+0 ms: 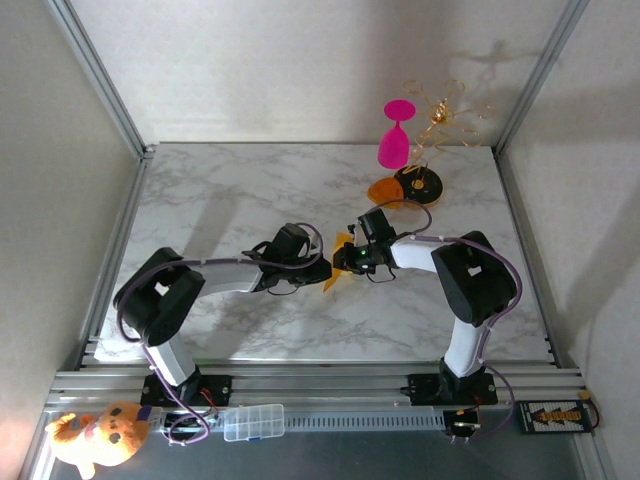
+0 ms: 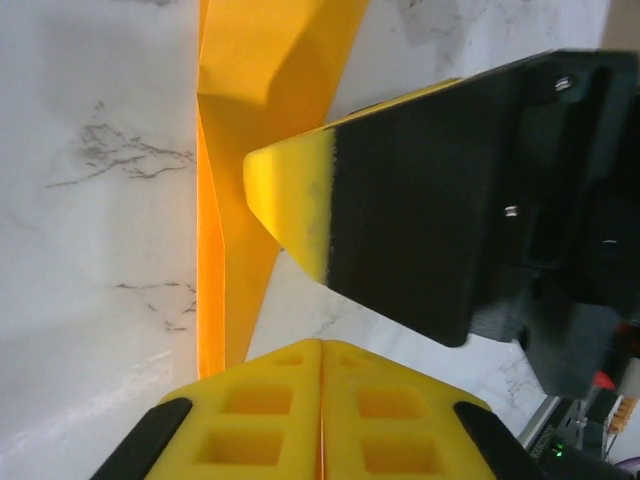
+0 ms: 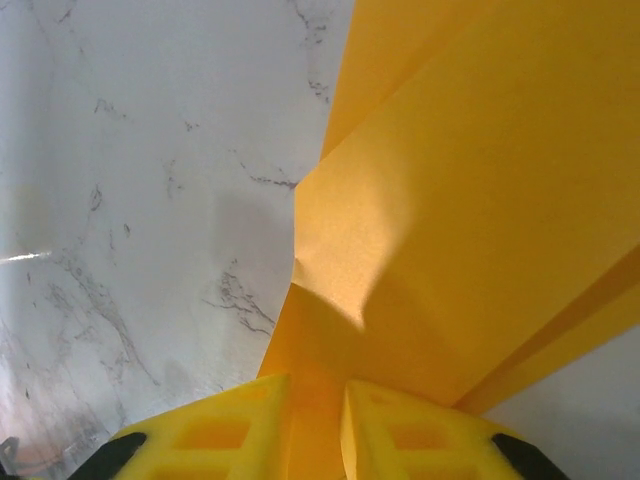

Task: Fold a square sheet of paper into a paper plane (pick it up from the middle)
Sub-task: Fold the wing for the fifth time at the center of the table.

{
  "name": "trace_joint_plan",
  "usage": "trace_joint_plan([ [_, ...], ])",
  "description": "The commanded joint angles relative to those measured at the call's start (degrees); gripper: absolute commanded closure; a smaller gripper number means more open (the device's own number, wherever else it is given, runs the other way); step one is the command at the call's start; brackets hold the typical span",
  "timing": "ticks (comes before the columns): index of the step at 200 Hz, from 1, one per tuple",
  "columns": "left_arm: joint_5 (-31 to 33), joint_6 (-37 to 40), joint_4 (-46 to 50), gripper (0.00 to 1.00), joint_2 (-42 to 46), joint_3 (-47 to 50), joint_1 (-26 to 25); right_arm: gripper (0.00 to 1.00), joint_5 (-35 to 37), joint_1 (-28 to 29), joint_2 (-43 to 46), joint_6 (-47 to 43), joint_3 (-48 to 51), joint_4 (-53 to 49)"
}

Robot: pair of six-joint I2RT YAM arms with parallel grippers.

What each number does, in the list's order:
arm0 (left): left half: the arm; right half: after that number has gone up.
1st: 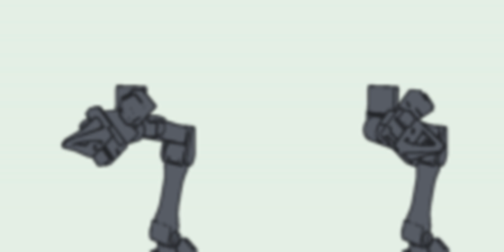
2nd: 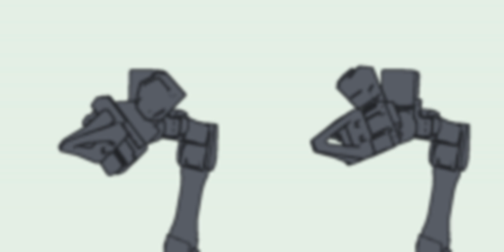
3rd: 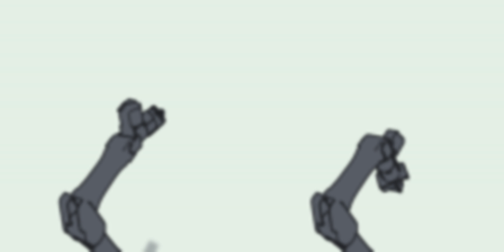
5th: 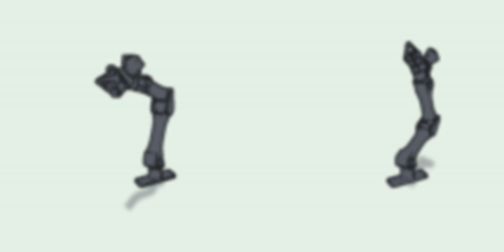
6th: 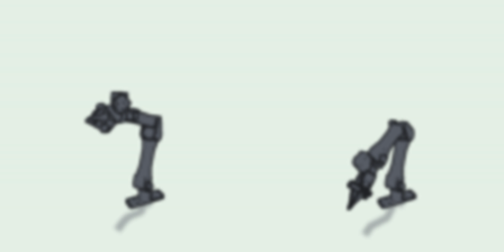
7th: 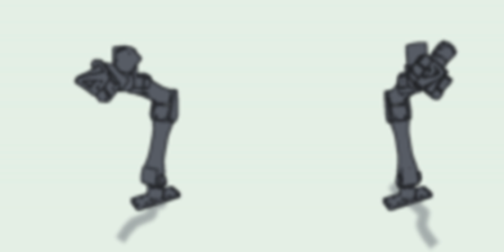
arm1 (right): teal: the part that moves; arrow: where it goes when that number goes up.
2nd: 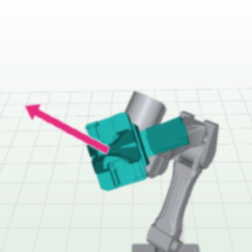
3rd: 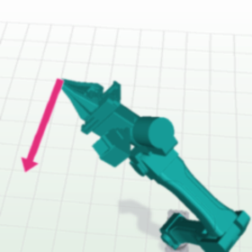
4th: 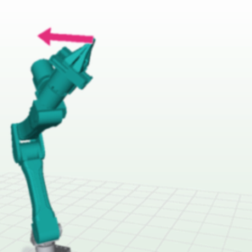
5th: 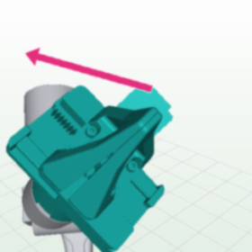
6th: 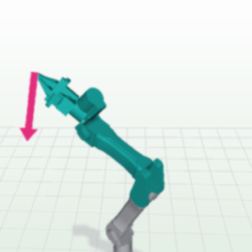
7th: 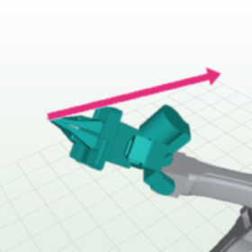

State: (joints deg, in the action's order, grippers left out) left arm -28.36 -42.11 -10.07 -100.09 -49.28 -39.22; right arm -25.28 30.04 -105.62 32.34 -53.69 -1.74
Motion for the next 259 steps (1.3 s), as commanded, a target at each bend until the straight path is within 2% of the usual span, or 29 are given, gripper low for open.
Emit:
trace_joint_plan([
  [1, -1.96, -0.65, -1.49, 0.94, -2.42, -1.44, -0.76, 0.78, 6.12, -0.07, -4.06, -0.52, 0.69, -4.41],
  [182, -0.21, -0.51, -0.39, 0.95, -6.41, 0.84, -2.09, 0.78, 6.34, 0.00, -5.13, -0.06, 0.56, -5.03],
  [259, 2.62, 1.56, 4.61, 0.98, -5.64, 2.53, -3.07, 0.79, 7.94, -0.05, -6.07, 0.36, -0.13, -7.07],
])
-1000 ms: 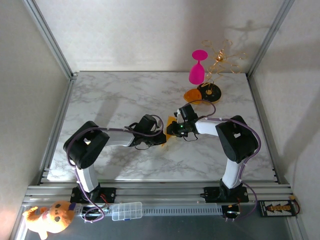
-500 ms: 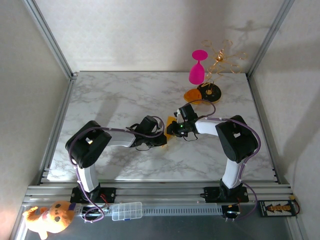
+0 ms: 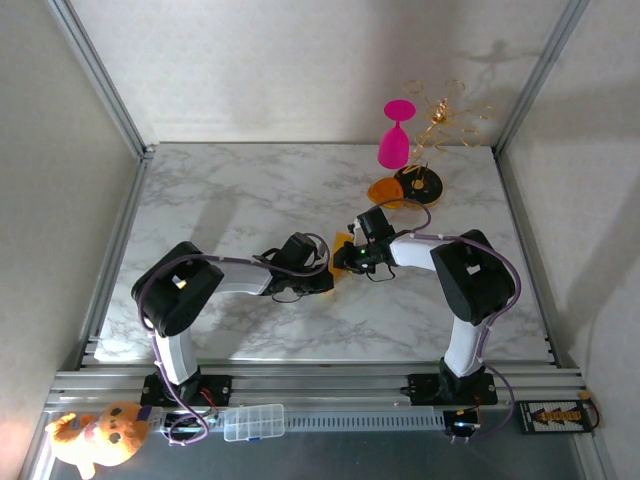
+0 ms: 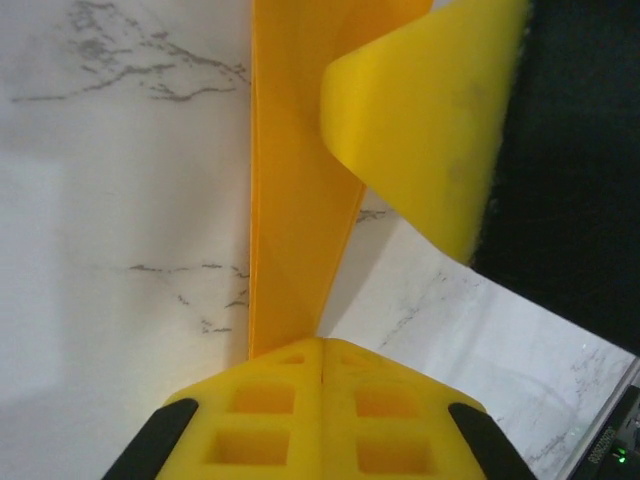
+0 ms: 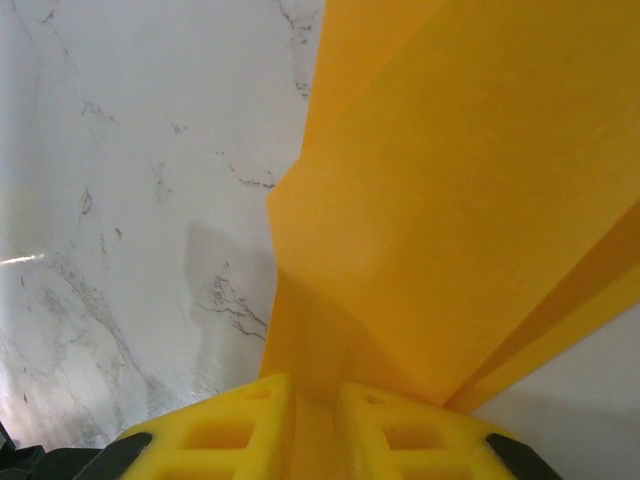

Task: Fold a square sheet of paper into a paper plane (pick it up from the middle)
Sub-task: Fold the wing for the fifth time at the center of the table.

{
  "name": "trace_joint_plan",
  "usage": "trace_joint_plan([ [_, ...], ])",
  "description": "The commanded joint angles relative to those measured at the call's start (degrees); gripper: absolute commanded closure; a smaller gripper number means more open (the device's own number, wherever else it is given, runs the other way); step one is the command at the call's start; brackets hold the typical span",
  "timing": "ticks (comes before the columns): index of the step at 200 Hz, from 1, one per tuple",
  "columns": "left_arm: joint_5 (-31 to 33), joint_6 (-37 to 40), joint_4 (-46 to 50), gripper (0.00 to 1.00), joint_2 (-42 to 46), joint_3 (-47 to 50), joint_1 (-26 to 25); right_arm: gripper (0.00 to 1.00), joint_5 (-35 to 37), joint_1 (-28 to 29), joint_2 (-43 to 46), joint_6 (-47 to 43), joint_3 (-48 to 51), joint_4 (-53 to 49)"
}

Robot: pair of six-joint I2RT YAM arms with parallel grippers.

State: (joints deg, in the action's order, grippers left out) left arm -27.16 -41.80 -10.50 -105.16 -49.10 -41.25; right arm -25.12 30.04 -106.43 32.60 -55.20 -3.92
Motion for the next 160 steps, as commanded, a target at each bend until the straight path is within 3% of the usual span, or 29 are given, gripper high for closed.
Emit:
trace_joint_plan([
  [1, 1.41, 1.22, 5.05, 0.98, -0.53, 2.40, -1.03, 0.79, 7.80, -0.02, -5.27, 0.10, 1.31, -4.96],
  [89, 2.09, 4.64, 11.25, 1.00, 3.81, 4.56, -2.66, 0.80, 9.12, -0.07, -6.77, 0.54, 0.29, -7.06],
  [129, 7.47, 9.32, 21.05, 1.00, 5.75, -0.42, -3.48, 0.80, 9.17, -0.07, -6.90, 0.62, 0.00, -7.24],
  [160, 9.98, 9.43, 21.69, 1.00, 9.06, -5.04, -3.39, 0.80, 8.42, -0.07, -6.78, 0.78, -0.25, -6.94],
])
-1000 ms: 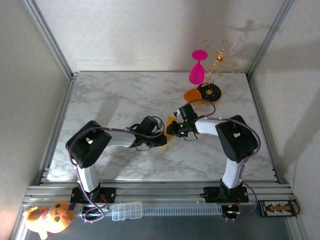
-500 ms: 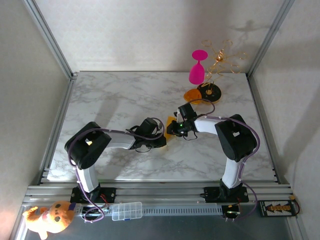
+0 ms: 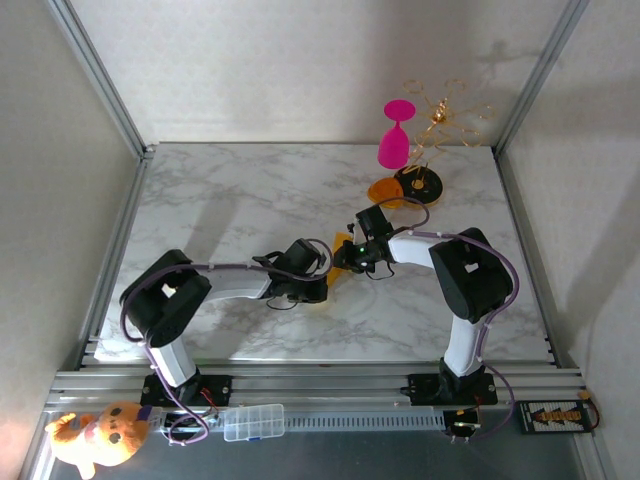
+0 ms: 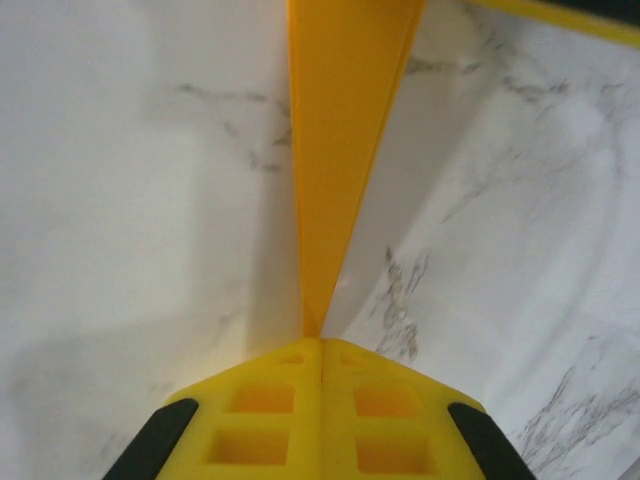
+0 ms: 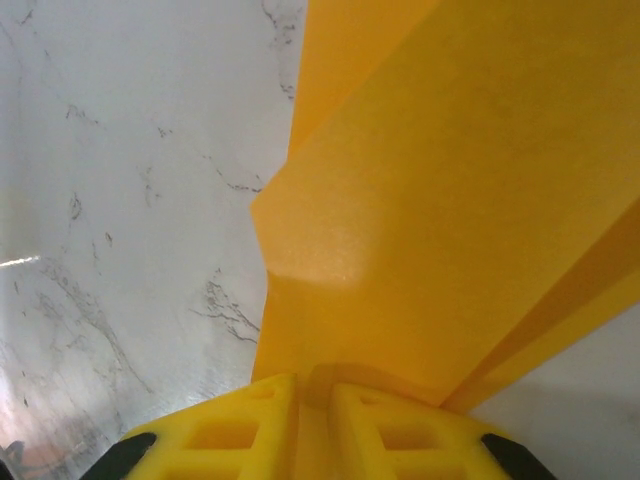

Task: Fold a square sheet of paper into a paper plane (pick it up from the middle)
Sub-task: Fold the wing for the fifth time at the center of the table.

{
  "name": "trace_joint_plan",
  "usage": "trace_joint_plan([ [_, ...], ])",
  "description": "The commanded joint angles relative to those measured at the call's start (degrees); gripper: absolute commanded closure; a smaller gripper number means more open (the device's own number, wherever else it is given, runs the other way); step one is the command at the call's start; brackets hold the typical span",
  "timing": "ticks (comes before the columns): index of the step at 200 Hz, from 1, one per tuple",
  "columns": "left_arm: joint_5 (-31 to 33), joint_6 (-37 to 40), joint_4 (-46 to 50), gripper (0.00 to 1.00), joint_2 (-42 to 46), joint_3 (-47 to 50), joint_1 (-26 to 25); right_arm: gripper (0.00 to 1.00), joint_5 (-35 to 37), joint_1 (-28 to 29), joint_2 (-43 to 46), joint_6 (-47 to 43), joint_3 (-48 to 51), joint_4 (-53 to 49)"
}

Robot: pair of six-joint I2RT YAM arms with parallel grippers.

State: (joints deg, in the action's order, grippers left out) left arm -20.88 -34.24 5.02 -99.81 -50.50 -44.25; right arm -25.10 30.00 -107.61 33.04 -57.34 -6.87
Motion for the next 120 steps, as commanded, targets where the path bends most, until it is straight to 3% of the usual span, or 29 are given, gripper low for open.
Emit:
trace_joint_plan([
  [1, 3.86, 1.79, 5.98, 1.00, 3.77, -3.73, -0.40, 0.80, 8.36, -0.03, -5.55, 0.35, 1.89, -3.92],
  [44, 7.66, -3.05, -0.79, 1.00, 8.25, -1.61, 1.96, 0.80, 4.29, 1.50, -3.90, 2.11, 1.17, -0.74],
  [120, 7.67, -11.67, -11.68, 1.00, 8.69, 6.50, 5.00, 0.79, 1.46, 6.60, -4.77, 5.36, -4.59, 1.31],
])
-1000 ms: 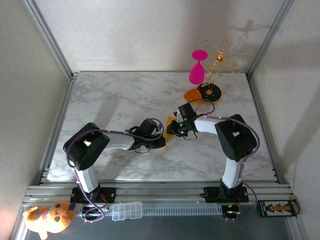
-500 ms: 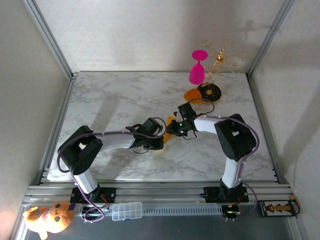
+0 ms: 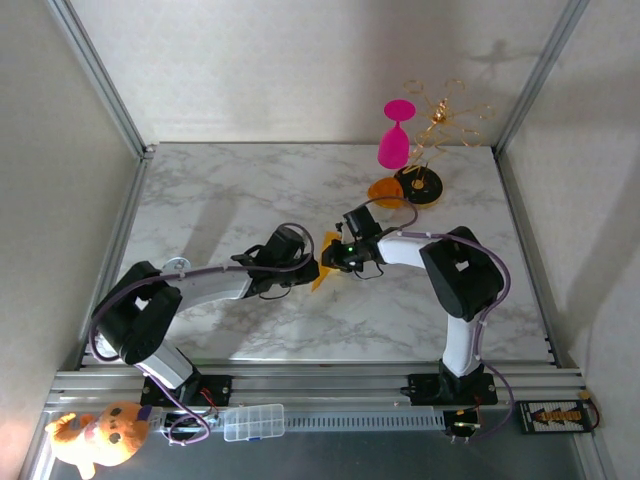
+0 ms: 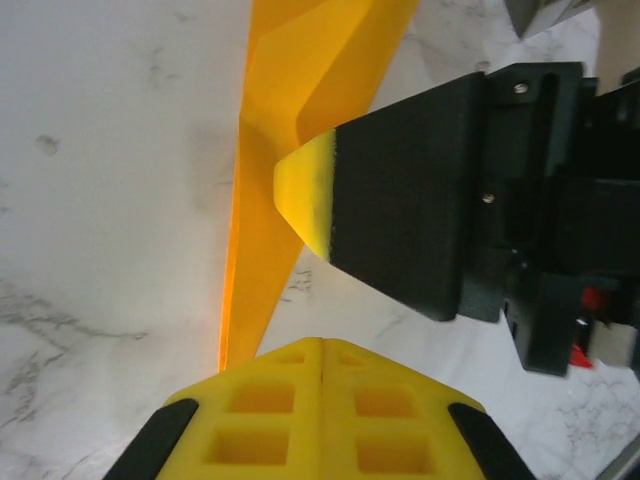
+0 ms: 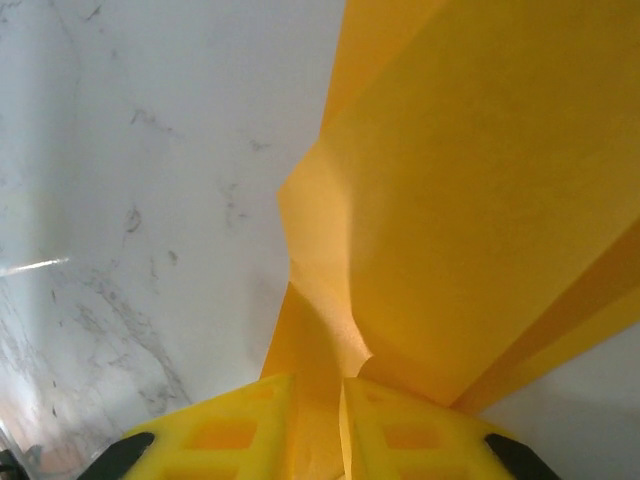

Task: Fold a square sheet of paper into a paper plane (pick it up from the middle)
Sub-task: Fold the wing for the fifth time at the center of the table.

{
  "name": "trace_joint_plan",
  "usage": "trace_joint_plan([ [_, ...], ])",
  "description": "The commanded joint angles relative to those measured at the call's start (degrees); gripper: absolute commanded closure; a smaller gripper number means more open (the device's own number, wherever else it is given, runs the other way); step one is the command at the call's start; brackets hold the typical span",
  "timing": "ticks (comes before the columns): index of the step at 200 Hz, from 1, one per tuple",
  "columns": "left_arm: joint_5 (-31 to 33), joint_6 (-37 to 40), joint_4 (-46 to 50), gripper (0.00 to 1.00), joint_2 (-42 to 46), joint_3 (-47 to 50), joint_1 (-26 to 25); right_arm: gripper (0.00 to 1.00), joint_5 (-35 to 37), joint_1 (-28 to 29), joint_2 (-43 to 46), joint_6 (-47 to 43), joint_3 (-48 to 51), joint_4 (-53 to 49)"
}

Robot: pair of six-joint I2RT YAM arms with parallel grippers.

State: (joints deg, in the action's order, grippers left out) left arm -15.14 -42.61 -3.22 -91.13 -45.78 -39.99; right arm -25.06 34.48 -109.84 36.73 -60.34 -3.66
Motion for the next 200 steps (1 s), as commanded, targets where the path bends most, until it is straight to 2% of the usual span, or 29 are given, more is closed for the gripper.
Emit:
trace_joint_plan([
  [1, 1.98, -3.33, -3.45, 1.00, 0.04, 1.85, 0.72, 0.79, 1.37, 2.15, -2.56, 1.71, -1.66, -1.89],
  [64, 0.31, -5.05, -7.32, 1.00, -3.72, 4.28, 0.79, 0.80, 1.49, 2.61, -3.10, 2.39, -2.15, -1.51],
  [127, 3.96, -1.14, -3.81, 1.00, -5.86, 0.56, 1.23, 0.82, 1.50, 2.61, -2.88, 2.07, -2.04, -1.83],
  [167, 0.27, -2.47, -6.96, 1.00, -8.35, 2.39, 1.23, 0.82, 1.25, 2.61, -3.03, 2.36, -1.97, -1.70],
  [200, -0.32, -2.39, -6.24, 1.00, -8.27, 3.97, 1.09, 0.82, 1.23, 2.48, -2.26, 2.58, -2.18, -1.68],
])
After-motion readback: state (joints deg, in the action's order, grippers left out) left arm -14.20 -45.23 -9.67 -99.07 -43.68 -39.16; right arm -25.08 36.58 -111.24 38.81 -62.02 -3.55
